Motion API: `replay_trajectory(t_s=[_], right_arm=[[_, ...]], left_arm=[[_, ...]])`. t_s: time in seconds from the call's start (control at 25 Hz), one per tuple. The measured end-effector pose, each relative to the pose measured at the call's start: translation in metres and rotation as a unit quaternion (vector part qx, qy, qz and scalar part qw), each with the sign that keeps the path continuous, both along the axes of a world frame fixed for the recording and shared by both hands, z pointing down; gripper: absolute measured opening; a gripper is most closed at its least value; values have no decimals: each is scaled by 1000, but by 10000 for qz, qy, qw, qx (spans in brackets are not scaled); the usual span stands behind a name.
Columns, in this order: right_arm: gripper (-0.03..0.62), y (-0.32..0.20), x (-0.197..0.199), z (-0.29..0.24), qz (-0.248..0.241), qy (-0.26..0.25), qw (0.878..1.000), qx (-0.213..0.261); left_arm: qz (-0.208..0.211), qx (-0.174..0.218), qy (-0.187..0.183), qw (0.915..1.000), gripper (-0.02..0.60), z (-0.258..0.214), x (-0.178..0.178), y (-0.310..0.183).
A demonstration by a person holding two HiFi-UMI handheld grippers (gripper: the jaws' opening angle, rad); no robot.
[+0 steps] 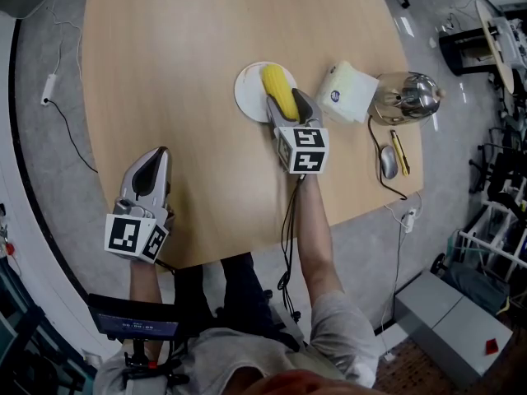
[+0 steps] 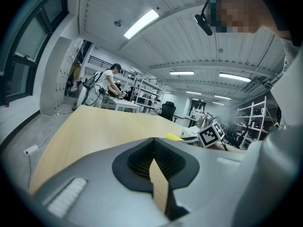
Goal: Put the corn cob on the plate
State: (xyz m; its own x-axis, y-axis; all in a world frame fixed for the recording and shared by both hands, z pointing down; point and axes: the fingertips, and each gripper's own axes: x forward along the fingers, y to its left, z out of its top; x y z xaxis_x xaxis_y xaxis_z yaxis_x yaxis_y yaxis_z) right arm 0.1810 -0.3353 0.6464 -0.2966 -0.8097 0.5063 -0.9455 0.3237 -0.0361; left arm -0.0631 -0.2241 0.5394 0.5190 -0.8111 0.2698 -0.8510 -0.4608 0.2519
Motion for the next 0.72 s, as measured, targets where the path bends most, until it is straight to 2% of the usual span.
replay_trajectory(t_s=[0.72], right_arm=[[252,-6,1,2,76,39,10000,7]], left_arm=[[-31,-58,59,10000,20,3,-4,3]])
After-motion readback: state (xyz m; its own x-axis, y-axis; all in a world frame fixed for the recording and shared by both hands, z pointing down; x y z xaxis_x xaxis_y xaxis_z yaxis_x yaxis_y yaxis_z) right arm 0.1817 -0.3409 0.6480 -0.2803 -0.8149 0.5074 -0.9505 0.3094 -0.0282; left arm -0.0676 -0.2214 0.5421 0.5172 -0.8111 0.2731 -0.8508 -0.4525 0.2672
